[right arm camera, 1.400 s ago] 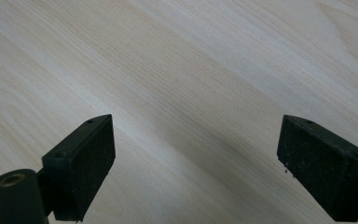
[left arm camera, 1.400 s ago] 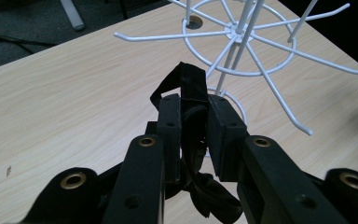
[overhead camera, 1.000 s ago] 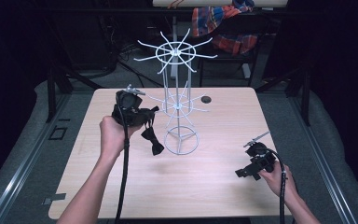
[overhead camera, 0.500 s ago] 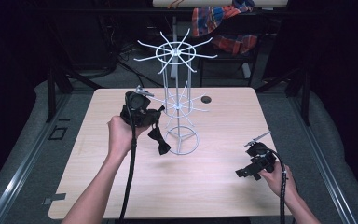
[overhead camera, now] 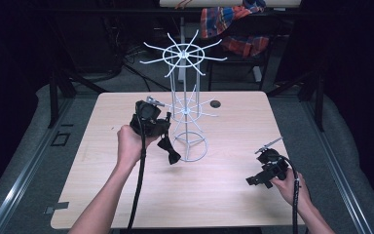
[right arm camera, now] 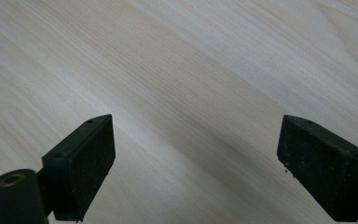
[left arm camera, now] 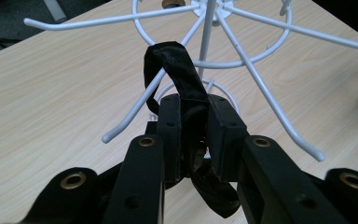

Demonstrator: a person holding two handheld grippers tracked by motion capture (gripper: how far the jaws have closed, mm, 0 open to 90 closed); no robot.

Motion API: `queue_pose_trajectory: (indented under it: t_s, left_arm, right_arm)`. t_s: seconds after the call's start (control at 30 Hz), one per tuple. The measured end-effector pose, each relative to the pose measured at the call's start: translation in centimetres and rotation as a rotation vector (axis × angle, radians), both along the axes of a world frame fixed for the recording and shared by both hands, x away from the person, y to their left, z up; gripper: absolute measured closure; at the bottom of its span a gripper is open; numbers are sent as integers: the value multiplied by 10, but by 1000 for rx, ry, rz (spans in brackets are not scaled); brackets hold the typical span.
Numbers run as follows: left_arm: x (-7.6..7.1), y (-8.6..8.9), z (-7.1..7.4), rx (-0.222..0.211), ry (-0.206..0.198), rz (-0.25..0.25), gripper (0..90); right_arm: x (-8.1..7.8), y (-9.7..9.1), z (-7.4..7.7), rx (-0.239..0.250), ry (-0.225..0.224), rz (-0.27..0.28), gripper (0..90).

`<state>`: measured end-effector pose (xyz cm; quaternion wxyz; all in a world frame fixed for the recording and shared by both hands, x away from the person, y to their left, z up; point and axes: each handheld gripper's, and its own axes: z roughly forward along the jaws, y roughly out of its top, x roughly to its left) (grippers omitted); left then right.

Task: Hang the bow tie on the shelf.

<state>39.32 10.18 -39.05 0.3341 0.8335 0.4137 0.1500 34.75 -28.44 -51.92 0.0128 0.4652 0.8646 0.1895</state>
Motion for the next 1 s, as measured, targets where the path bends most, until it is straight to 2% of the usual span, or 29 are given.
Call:
queue_pose_trajectory:
  t_s: [0.57, 0.73, 0.8, 1.0]
  left_arm:
    - [3, -2, -13, 3, 1, 2, 762]
    - [3, -2, -17, -9, 0, 4, 762]
    - [3, -2, -19, -18, 0, 6, 761]
    - [4, 1, -21, -17, 0, 8, 760]
  right_arm:
    - [0, 0, 0, 0, -1, 0, 109]
    - [0, 0, 1, -13, -1, 7, 109]
    - [0, 0, 0, -1, -1, 4, 109]
    - [0, 0, 1, -14, 0, 9, 109]
